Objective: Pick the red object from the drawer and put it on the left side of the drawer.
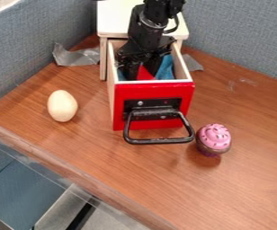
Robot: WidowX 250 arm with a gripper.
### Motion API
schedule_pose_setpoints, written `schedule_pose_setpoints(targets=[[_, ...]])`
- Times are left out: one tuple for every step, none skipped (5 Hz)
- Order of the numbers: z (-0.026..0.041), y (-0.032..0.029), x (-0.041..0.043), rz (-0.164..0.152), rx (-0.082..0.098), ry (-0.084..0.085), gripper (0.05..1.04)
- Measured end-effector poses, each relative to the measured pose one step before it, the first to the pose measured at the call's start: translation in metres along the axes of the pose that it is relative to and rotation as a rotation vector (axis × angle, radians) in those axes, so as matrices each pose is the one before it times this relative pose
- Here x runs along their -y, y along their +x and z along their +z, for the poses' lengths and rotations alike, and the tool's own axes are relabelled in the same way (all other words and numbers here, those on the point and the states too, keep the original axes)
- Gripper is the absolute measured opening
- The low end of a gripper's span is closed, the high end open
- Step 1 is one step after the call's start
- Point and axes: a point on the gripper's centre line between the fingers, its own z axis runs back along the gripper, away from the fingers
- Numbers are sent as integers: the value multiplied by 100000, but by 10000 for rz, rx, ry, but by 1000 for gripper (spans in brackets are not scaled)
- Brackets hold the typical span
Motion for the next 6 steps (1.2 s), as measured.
schedule_pose_setpoints(targets=[[402, 58, -452, 69, -267, -189, 574], [968, 266, -908, 116, -429, 48, 573], [2499, 486, -839, 248, -366, -315, 573], [914, -197, -367, 188, -315, 93, 572], [280, -356, -629, 234, -567, 298, 572], [1249, -479, -363, 61, -200, -95, 571]])
